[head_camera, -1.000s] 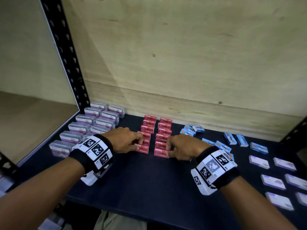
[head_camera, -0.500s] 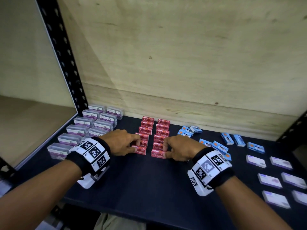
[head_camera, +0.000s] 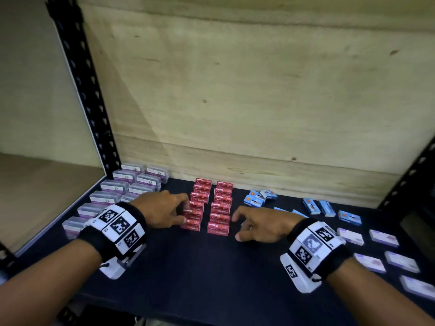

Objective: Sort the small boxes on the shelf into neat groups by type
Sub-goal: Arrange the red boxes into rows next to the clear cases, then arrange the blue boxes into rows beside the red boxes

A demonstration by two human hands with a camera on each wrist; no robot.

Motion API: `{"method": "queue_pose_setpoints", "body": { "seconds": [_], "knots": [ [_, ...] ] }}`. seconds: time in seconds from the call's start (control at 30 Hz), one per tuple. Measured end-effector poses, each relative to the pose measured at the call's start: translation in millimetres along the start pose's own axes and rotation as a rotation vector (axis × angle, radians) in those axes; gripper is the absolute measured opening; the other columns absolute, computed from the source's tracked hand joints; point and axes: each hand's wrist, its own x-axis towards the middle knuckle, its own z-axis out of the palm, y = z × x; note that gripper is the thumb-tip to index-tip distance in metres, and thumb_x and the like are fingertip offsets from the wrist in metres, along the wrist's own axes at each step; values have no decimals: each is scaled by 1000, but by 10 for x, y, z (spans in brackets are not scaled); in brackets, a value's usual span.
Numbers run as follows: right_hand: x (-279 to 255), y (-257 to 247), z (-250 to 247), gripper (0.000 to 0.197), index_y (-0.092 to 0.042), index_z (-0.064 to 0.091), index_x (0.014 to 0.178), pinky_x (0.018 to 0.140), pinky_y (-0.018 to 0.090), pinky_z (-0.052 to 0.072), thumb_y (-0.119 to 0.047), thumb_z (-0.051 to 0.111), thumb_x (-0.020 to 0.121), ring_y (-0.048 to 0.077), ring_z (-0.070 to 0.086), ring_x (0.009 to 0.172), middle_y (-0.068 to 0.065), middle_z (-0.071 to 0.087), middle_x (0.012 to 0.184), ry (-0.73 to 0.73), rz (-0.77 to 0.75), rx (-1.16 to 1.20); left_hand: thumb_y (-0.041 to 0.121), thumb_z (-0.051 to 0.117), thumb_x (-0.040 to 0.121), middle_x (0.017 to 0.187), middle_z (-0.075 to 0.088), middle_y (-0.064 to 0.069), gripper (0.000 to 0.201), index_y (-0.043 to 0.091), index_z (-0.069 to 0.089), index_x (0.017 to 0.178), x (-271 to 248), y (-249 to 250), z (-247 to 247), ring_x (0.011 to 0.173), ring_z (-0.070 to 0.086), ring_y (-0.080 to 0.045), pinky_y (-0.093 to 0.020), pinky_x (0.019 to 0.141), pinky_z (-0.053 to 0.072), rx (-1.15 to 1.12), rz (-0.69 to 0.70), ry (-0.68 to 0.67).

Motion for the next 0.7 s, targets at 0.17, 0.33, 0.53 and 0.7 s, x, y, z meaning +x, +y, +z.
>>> {"method": "queue_pose_setpoints", "body": {
  "seconds": [0.17, 0.33, 0.53, 0.7],
  "knots": [
    [-177, 302, -339, 19, -32, 60, 108, 84, 27, 47, -39, 63, 91, 10, 61, 87, -10, 68, 97, 163, 38, -13, 55, 55, 91, 92, 65, 16, 25, 36, 57, 106, 33, 294, -406, 86, 61, -8, -32, 83, 51, 26, 3, 36],
    [-169, 673, -696, 15, -27, 62, 104, 62, 25, 47, -32, 67, 91, 12, 63, 75, -7, 71, 93, 237, 145, -50, 49, 55, 93, 105, 67, 14, 20, 40, 59, 109, 351, 715, -658, 96, 61, -11, -37, 90, 51, 34, 98, 48],
    [89, 1036, -902, 31, -29, 57, 118, 85, 34, 51, -31, 70, 90, 18, 65, 87, -4, 66, 98, 195, 217, -115, 46, 57, 92, 105, 64, 11, 24, 38, 61, 114, 956, 1067, -754, 103, 59, -16, -31, 78, 47, 92, 144, 66],
    [342, 1228, -941, 37, -31, 57, 123, 80, 33, 53, -24, 71, 89, 19, 71, 76, -23, 60, 77, 115, 147, -117, 40, 58, 93, 102, 56, 9, 25, 36, 62, 117, 1428, 1243, -666, 110, 56, -18, -30, 76, 40, 120, 131, 49]
  ]
}}
